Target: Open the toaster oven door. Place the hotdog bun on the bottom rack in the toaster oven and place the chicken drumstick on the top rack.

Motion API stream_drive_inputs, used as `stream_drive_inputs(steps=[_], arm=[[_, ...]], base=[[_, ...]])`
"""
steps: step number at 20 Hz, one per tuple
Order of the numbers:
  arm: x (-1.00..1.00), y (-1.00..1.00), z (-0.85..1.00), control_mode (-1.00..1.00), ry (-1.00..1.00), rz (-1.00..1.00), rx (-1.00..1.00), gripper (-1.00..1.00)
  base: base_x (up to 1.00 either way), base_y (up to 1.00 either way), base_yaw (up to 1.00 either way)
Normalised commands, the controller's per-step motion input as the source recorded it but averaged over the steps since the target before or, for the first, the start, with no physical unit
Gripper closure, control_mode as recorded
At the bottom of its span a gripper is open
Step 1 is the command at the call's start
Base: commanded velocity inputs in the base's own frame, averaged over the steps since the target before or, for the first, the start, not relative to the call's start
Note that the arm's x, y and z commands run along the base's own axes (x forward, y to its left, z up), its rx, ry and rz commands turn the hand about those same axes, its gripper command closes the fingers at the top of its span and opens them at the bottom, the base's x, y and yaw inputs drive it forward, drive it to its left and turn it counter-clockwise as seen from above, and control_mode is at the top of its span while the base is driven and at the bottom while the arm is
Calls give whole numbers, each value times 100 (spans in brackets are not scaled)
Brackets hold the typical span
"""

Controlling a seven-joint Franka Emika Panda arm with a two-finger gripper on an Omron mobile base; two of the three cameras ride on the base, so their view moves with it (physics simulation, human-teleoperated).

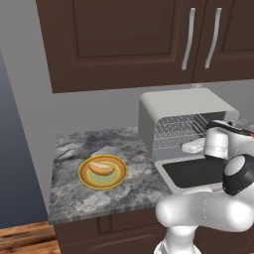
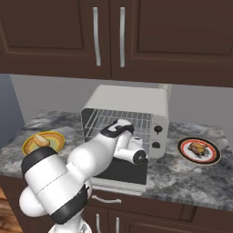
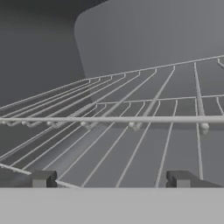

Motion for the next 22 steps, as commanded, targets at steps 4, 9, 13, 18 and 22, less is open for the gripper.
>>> stream_drive_inputs(steps=[4,9,13,18,22], arm=[[0,0,8,-100,0,3,8,-100],[-1,4,16,-100,-9,2,1,-100],[1,9,10,-100,-7,0,0,-100],[13,20,-6,-100,-2,0,0,-100],[22,16,-11,-100,0,0,0,-100]], base=[[0,0,0],[0,0,0],[0,0,0],[0,0,0],[0,0,0]])
